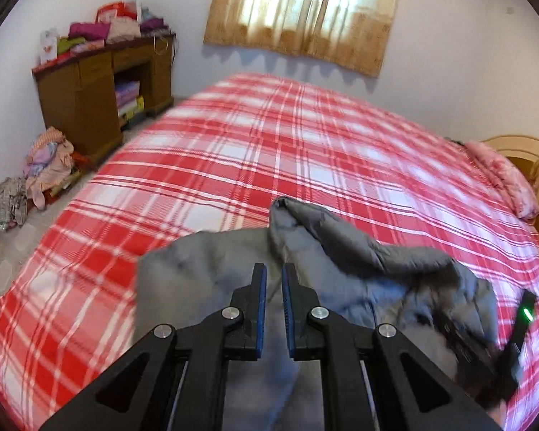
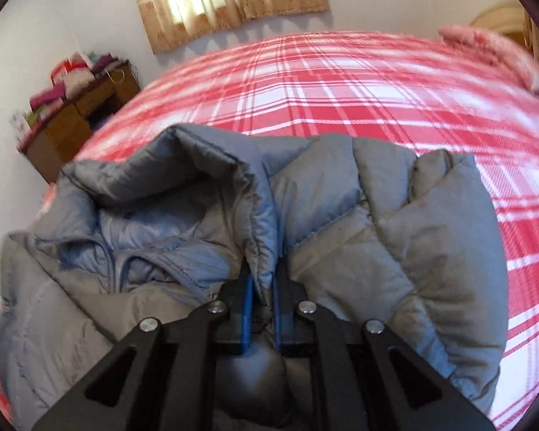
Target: Fold large clothes
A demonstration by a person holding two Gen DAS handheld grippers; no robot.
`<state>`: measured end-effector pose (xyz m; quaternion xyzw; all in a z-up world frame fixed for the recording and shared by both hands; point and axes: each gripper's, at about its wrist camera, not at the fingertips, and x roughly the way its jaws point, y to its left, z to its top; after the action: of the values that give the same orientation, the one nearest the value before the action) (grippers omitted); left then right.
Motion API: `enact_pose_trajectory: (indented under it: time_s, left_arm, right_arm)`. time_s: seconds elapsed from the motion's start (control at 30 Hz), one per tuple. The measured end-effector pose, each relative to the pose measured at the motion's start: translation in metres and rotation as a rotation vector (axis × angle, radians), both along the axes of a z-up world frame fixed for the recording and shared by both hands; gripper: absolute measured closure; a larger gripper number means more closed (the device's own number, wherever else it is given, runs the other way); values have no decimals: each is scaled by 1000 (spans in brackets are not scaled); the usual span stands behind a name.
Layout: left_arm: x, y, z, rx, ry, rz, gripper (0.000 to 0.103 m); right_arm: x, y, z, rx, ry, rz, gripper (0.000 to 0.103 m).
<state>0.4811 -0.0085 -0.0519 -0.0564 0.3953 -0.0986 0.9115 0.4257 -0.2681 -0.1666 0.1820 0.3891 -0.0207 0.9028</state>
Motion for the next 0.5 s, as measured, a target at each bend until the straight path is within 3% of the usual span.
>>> enact_pose_trajectory:
  time_s: [0.07,0.23,0.33,0.47,0.5]
  left_arm:
    - [20,-15,-15,-11,57,-3,94]
    - [51,-36,-56,-126,187,-13,94]
    - [52,-46,-65,-178,180,-16,94]
    - [43,-40,-58,-366,141,-56,95]
    - [38,-40,-53,-364,127,-57,95]
  right_arm:
    - [-2,-9,-3,73,-19,-1,95]
    - [0,-8,-3,94,-30,1,95]
    - [0,-11,-4,116,-35,2,95]
    - [-4,-13,-5,131,-39,2,95]
    - [-3,-13,-5,133,-39,2,95]
